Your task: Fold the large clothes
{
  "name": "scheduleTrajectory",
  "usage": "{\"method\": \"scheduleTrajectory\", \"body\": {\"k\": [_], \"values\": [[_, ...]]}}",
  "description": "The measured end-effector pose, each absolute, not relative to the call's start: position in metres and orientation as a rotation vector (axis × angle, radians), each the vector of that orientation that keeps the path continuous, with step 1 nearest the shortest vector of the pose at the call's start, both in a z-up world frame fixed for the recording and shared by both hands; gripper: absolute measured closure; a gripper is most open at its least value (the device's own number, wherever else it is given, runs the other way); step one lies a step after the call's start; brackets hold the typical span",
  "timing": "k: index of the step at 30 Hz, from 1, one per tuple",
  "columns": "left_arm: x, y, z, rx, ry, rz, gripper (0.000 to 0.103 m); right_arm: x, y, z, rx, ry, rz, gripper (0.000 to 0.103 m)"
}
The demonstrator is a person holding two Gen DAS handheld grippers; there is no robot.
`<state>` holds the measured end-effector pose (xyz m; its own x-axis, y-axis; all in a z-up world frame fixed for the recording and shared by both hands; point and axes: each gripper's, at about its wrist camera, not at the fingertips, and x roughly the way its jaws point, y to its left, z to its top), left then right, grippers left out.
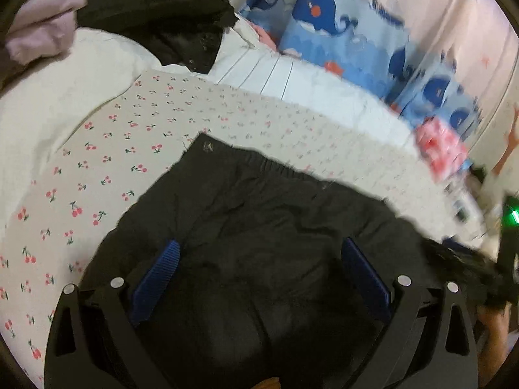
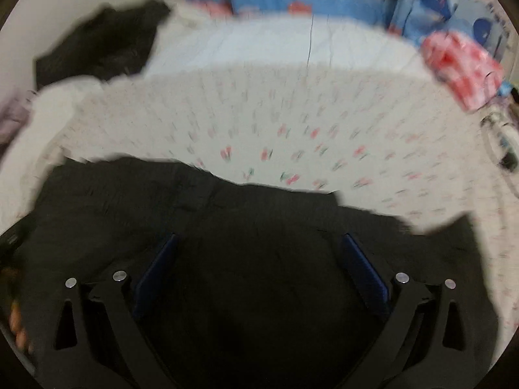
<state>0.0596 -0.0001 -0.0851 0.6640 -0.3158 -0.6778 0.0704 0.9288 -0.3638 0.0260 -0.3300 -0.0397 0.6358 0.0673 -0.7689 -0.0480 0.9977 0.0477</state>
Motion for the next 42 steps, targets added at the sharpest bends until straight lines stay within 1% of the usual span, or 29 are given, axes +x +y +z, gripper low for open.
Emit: {"method": "scheduleTrajectory", "body": {"k": [2, 4, 5, 6, 7, 8, 9, 10, 12, 13, 15, 17, 18, 21, 23, 25, 26, 27, 29, 31, 33, 35, 38, 40, 42], "values": [[0.044, 0.02, -0.068, -0.389, 0.774, -0.229, 0.007, -0.013, -0.354, -0.018, 0.017, 0.817, 0.003, 0.007], [0.026, 0.04, -0.054, -0.425, 0.741, -0.215, 0.007, -0.054, -0.387, -0.016, 0.044, 0.796, -0.078, 0.007], [0.013, 0.053, -0.048, -0.457, 0.725, -0.204, 0.007, -0.067, -0.404, -0.025, 0.07, 0.806, -0.118, 0.007], [0.001, 0.067, -0.047, -0.49, 0.722, -0.191, 0.007, -0.076, -0.425, -0.048, 0.105, 0.859, -0.165, 0.007], [-0.009, 0.077, -0.048, -0.51, 0.734, -0.175, 0.007, -0.078, -0.439, -0.075, 0.111, 0.951, -0.186, 0.007], [-0.018, 0.086, -0.054, -0.519, 0.774, -0.151, 0.007, -0.079, -0.448, -0.096, 0.112, 1.001, -0.168, 0.007], [-0.027, 0.092, -0.06, -0.526, 0.816, -0.139, 0.007, -0.089, -0.454, -0.098, 0.145, 0.993, -0.158, 0.007], [-0.038, 0.099, -0.066, -0.542, 0.853, -0.135, 0.007, -0.095, -0.455, -0.091, 0.168, 0.997, -0.16, 0.008], [-0.058, 0.111, -0.066, -0.547, 0.866, -0.127, 0.007, -0.116, -0.439, -0.055, 0.187, 0.894, -0.072, 0.008], [-0.067, 0.115, -0.064, -0.537, 0.874, -0.12, 0.007, -0.127, -0.423, -0.036, 0.147, 0.838, -0.01, 0.008], [-0.082, 0.121, -0.066, -0.539, 0.893, -0.119, 0.007, -0.151, -0.366, -0.001, 0.004, 0.758, 0.188, 0.007], [-0.095, 0.124, -0.07, -0.561, 0.938, -0.131, 0.007, -0.174, -0.3, 0.011, -0.182, 0.737, 0.394, 0.007], [-0.099, 0.124, -0.074, -0.574, 0.962, -0.138, 0.007, -0.189, -0.253, 0.008, -0.336, 0.738, 0.499, 0.007], [-0.11, 0.121, -0.085, -0.607, 1.017, -0.155, 0.007, -0.213, -0.175, -0.018, -0.571, 0.748, 0.645, 0.007], [-0.115, 0.116, -0.095, -0.632, 1.062, -0.174, 0.007, -0.219, -0.137, -0.047, -0.785, 0.722, 0.601, 0.007], [-0.12, 0.11, -0.102, -0.658, 1.09, -0.204, 0.007, -0.205, -0.108, -0.081, -1.021, 0.683, 0.458, 0.007], [-0.123, 0.108, -0.105, -0.666, 1.098, -0.216, 0.007, -0.197, -0.104, -0.089, -1.029, 0.698, 0.427, 0.007], [-0.123, 0.105, -0.107, -0.673, 1.104, -0.228, 0.007, -0.183, -0.109, -0.084, -0.902, 0.753, 0.43, 0.007], [-0.122, 0.099, -0.11, -0.7, 1.109, -0.26, 0.007, -0.157, -0.138, -0.057, -0.572, 0.82, 0.422, 0.007], [-0.12, 0.093, -0.114, -0.735, 1.108, -0.306, 0.007, -0.145, -0.164, -0.038, -0.38, 0.834, 0.409, 0.007], [-0.111, 0.082, -0.118, -0.787, 1.106, -0.349, 0.007, -0.137, -0.188, -0.028, -0.249, 0.845, 0.414, 0.007], [-0.101, 0.071, -0.122, -0.839, 1.098, -0.379, 0.007, -0.134, -0.2, -0.026, -0.198, 0.863, 0.42, 0.007], [-0.09, 0.056, -0.118, -0.885, 1.076, -0.394, 0.007, -0.139, -0.2, -0.029, -0.206, 0.883, 0.426, 0.007], [-0.086, 0.045, -0.11, -0.872, 1.05, -0.384, 0.007, -0.144, -0.197, -0.033, -0.218, 0.911, 0.438, 0.007], [-0.079, 0.037, -0.11, -0.863, 1.072, -0.371, 0.007, -0.155, -0.203, -0.034, -0.212, 0.916, 0.454, 0.007]]}}
